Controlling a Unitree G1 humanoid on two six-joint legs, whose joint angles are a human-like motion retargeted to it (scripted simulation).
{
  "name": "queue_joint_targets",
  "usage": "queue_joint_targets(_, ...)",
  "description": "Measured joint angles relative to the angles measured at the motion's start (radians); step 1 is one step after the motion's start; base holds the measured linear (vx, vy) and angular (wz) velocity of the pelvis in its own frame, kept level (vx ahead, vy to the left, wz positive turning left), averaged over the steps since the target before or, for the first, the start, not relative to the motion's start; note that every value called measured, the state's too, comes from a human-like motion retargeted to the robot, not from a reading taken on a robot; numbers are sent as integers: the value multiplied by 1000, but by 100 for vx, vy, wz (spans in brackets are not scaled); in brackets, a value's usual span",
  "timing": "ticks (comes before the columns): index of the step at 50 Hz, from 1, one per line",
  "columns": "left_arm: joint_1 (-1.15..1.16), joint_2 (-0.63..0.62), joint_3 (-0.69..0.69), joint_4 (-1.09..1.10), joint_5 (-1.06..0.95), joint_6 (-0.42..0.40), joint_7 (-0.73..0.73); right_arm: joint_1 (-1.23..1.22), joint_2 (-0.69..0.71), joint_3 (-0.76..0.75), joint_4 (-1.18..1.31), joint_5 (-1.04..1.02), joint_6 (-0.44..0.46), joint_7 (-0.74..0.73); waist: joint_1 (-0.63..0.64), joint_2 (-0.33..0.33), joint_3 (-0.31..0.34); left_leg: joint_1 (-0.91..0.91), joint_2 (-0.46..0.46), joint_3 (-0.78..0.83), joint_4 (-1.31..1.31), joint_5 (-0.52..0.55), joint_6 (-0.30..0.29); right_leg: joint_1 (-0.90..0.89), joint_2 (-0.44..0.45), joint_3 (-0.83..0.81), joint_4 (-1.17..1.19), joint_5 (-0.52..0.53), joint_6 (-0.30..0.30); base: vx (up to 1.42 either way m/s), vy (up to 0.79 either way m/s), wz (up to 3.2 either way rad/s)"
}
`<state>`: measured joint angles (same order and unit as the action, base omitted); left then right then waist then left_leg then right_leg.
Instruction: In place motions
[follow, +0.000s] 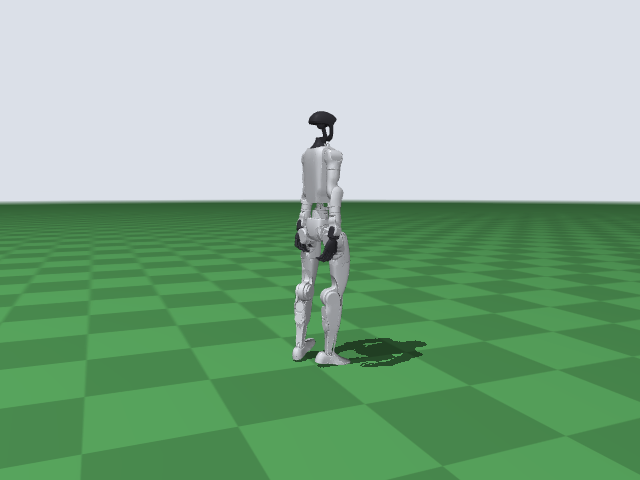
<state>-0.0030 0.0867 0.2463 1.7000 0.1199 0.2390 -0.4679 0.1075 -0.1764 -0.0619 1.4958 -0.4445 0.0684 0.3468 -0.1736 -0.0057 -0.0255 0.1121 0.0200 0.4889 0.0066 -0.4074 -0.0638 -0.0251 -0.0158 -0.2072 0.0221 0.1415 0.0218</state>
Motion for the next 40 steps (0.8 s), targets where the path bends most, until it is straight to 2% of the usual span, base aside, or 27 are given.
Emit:
queue_joint_targets(10,5,-13,1,0,70,-34,10,34,-17,-36,88,-55,99,94,9,12,-19,-8,17,-18,2,10,-19,11,15,-22,-6,-6,-21,1,-7,16)
queue_joint_targets(27,-69,-11,-48,-2,99,-61,-6,1,7,-26,16,-55,82,50,4,34,-60,-6,34,-22,4,2,-38,17,35,-23,-8,-11,-37,0,0,0)
queue_joint_targets(35,-67,-8,-45,0,103,-53,-2,-15,20,-13,-9,-66,69,97,7,35,-66,0,35,-15,0,-3,-44,14,40,-10,-11,-7,-38,0,0,0)
queue_joint_targets(40,-51,-10,-38,0,104,-36,-2,-14,20,-6,-5,-72,71,61,3,37,-64,2,36,-11,0,-4,-46,13,42,-6,-13,-5,-39,0,0,0)
